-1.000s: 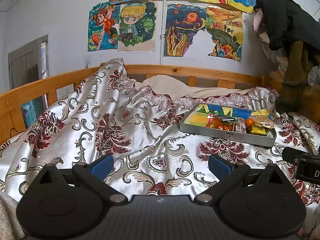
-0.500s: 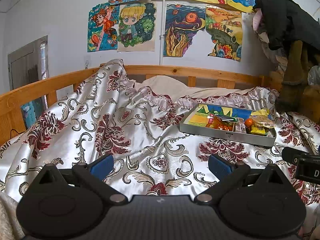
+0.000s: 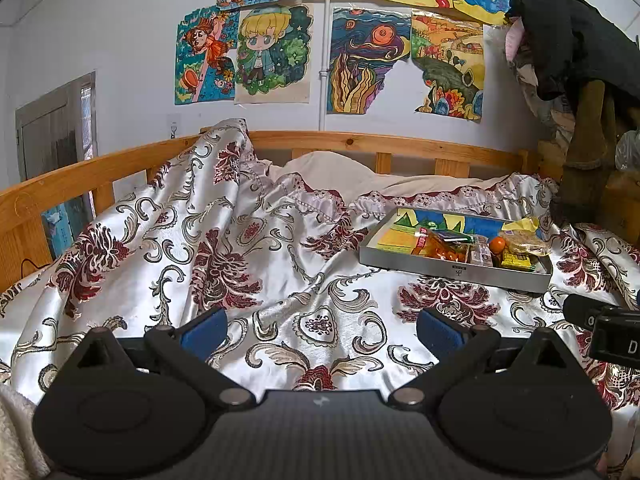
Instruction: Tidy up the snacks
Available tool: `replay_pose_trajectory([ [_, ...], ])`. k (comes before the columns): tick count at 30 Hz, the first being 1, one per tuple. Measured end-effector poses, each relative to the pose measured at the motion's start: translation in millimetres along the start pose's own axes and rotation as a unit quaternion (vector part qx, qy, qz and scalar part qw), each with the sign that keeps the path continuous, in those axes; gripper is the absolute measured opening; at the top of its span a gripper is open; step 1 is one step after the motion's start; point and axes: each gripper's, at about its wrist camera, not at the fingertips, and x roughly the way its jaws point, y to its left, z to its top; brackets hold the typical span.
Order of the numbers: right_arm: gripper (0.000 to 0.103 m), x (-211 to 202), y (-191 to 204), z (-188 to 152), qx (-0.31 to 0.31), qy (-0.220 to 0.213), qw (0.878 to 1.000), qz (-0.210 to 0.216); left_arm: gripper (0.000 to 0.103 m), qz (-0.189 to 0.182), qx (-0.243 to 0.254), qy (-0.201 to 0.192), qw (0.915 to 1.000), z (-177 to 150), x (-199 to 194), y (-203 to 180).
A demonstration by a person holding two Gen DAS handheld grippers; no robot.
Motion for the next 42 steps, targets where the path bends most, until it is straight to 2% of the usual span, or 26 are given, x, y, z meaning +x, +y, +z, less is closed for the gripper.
replay_pose_trajectory([
  [29,0.102,-0.1,0.8,0.3,0.000,0.001,1.000,0.000,0.103,-0.006,0.007,0.007,0.9999,0.7,0.8,0.8],
  [42,0.102,-0.2,0.9,0.6,-0.001,0.001,1.000,0.000,0.102,0.020,0.002,0.025,0.9995,0.1,3.6,5.5],
])
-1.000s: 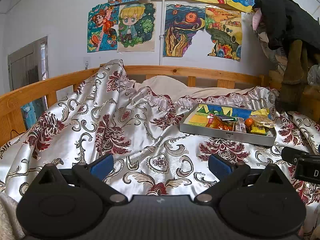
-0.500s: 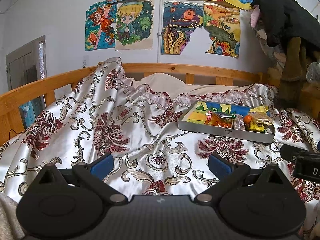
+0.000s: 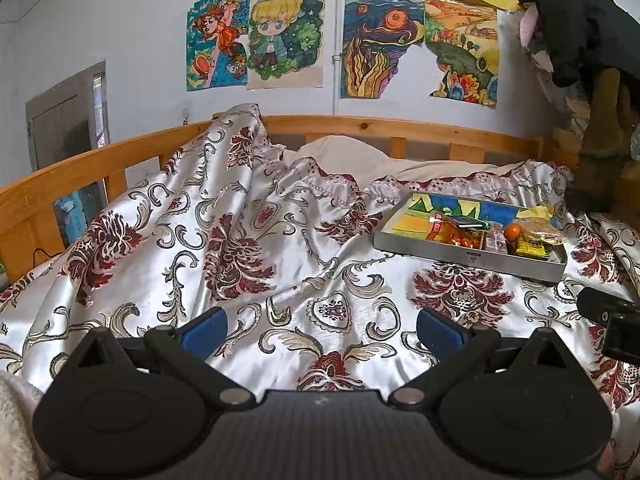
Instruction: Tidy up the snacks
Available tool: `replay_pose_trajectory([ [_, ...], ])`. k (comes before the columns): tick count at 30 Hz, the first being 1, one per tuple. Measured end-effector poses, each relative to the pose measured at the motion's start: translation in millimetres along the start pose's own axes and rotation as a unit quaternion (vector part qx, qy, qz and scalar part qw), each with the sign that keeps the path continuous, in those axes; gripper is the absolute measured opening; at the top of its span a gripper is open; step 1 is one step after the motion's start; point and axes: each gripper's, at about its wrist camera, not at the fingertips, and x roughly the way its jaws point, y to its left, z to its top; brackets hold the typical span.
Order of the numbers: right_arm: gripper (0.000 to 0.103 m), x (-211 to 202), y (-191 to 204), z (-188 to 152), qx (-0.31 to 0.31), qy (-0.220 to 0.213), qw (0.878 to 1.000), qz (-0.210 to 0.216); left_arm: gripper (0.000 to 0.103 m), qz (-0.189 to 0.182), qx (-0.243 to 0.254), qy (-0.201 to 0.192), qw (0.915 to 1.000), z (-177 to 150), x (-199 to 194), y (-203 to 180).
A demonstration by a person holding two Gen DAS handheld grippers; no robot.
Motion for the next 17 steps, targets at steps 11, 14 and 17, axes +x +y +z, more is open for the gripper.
replay_pose_trajectory([
  [11,0.102,-0.1,1.0,0.2,0.000,0.001,1.000,-0.001,0.103,-0.005,0.016,-0.005,0.9998,-0.8,-1.9,-3.3],
  [14,0.102,-0.1,1.0,0.2,0.000,0.000,1.000,-0.001,0.103,-0.003,0.021,-0.008,0.9997,-1.1,-2.7,-5.2],
  [17,0.102,0.1,1.1,0.2,-0.001,0.001,1.000,-0.001,0.103,-0.003,0.021,-0.008,0.9997,-1.2,-2.4,-5.5],
])
